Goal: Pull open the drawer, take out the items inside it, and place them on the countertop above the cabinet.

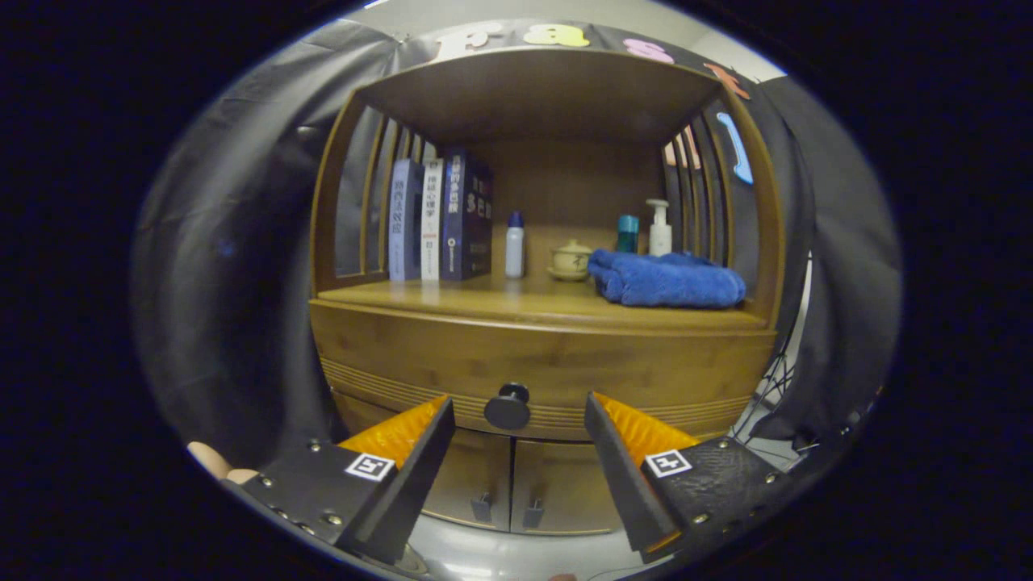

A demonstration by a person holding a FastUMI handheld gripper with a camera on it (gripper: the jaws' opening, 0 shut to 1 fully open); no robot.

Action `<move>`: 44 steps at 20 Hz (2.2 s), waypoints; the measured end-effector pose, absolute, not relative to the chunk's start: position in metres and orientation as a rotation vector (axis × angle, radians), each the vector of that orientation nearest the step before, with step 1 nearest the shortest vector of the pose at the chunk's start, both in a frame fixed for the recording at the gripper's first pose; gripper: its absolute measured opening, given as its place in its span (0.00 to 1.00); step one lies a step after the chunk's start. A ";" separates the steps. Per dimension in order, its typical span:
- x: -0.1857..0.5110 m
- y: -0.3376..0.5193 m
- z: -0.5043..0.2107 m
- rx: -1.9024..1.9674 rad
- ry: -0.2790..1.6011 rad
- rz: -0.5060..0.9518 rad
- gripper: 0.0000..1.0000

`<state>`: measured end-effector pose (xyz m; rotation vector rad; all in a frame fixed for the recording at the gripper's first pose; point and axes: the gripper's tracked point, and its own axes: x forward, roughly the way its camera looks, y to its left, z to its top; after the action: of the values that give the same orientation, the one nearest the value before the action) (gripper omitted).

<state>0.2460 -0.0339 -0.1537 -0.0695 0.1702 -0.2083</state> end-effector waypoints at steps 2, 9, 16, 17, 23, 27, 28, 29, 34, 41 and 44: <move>0.258 -0.034 -0.161 -0.075 0.185 -0.214 0.97; 0.296 -0.040 -0.182 -0.078 0.230 -0.252 0.69; 0.297 -0.043 -0.192 -0.057 0.281 -0.296 0.40; 0.296 -0.042 -0.190 -0.049 0.283 -0.305 0.40; 0.284 -0.042 -0.190 -0.066 0.305 -0.350 0.33; 0.255 -0.035 -0.191 -0.070 0.306 -0.353 0.32; 0.247 -0.032 -0.190 -0.068 0.310 -0.350 0.32; 0.238 -0.031 -0.190 -0.067 0.314 -0.347 0.32; 0.200 -0.020 -0.191 -0.035 0.341 -0.336 0.32; 0.159 -0.008 -0.193 0.007 0.374 -0.331 0.32; 0.143 -0.003 -0.200 0.022 0.402 -0.331 0.32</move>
<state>0.1434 -0.0027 -0.2004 0.0222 0.4015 -0.3310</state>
